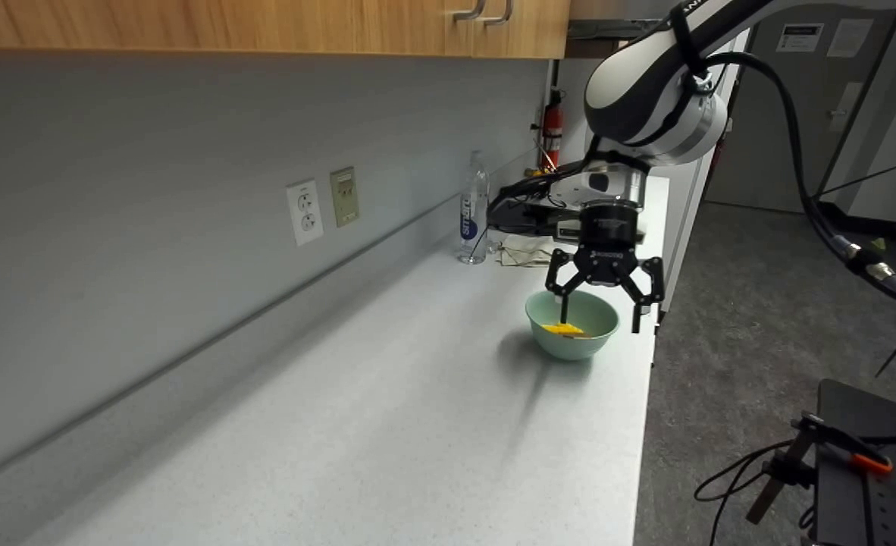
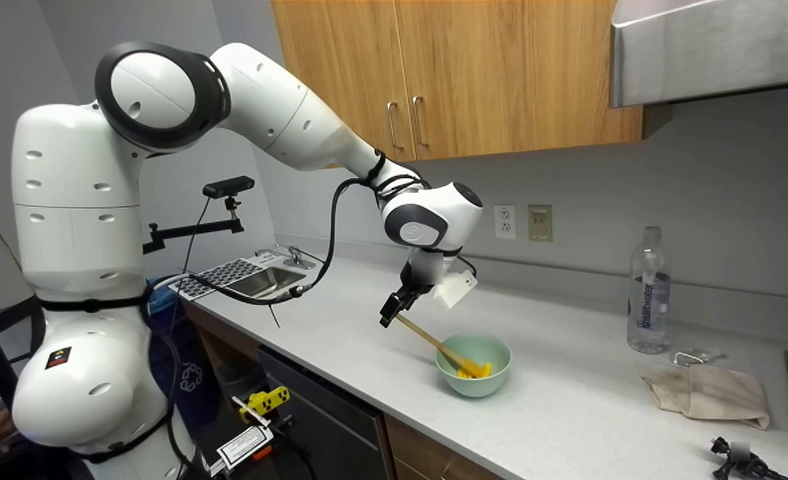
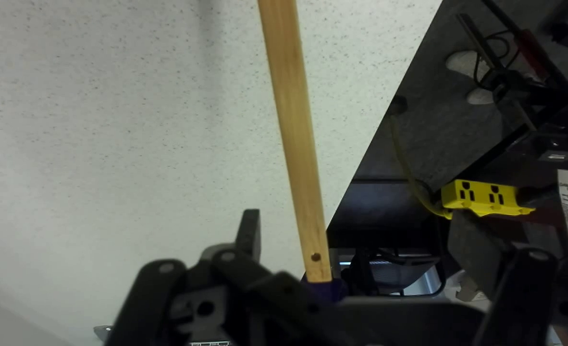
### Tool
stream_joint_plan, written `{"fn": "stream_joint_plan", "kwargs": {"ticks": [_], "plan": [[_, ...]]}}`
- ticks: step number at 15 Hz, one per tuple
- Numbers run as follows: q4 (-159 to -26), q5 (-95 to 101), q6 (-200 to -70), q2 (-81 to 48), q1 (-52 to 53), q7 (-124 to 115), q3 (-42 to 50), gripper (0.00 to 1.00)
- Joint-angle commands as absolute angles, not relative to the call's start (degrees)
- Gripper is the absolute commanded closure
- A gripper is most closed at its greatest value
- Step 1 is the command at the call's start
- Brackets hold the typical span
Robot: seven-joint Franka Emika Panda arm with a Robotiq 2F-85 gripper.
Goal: Use the object to mix the contents in the bowl
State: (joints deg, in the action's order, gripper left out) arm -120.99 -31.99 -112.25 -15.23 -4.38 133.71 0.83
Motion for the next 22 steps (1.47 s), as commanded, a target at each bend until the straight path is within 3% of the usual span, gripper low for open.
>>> {"fn": "stream_joint_plan", "kwargs": {"ticks": [1, 21, 22], "plan": [[-120.97, -31.7, -112.22, -15.25, -5.26, 133.39, -0.04, 0.0], [-116.82, -32.95, -111.2, -19.47, -5.96, 137.08, -1.25, 0.0], [-116.33, -32.97, -111.17, -19.92, -6.06, 137.17, -1.39, 0.06]]}}
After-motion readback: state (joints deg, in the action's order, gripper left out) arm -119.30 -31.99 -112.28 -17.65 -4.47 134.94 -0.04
